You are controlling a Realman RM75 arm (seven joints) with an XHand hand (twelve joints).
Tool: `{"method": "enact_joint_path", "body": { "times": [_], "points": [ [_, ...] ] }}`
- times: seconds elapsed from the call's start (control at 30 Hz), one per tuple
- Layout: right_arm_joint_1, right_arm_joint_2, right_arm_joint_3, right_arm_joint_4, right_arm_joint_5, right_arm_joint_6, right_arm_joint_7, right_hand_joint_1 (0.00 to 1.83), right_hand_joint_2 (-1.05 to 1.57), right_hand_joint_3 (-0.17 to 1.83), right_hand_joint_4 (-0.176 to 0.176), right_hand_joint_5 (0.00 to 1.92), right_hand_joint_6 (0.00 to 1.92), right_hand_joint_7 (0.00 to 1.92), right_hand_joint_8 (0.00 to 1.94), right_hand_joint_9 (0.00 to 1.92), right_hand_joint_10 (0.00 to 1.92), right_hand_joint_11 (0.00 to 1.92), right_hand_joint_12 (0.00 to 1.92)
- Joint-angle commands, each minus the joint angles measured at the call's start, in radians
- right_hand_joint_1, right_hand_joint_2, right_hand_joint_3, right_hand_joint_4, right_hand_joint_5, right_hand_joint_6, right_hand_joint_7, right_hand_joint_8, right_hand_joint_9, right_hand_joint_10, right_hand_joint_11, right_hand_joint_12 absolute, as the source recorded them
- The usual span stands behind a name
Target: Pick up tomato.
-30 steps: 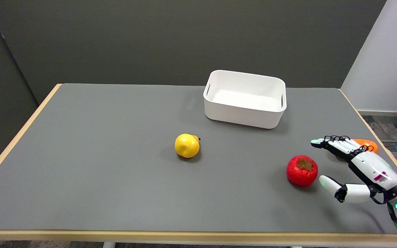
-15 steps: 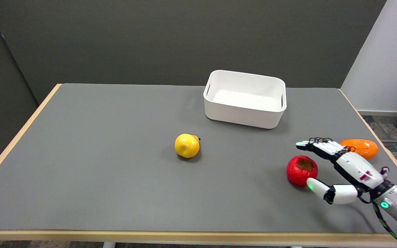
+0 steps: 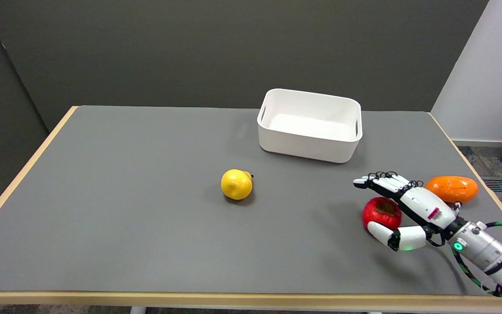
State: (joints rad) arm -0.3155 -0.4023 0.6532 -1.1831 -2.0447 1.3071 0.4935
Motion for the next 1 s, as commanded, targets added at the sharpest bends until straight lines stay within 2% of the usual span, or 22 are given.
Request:
{"method": "enact_joint_path", "body": {
  "times": [0.03,0.5,1.0],
  "points": [
    [0.114,-0.008,-0.037,0.057,-0.023,-0.101,0.005,0.29,0.62,0.98,0.128,0.17,0.42,0.21,0.29,0.22,0.59,0.08,1.09],
    [0.063,-0.022,-0.048,0.095,0.037,-0.084,0.054,0.29,0.62,0.98,0.129,0.17,0.43,0.21,0.29,0.22,0.59,0.12,1.13],
    [-0.016,-0.021,-0.043,0.123,0.132,0.09,0.054,0.34,0.62,0.98,0.133,0.23,0.5,0.28,0.34,0.29,0.67,0.21,1.26]
  ]
}}
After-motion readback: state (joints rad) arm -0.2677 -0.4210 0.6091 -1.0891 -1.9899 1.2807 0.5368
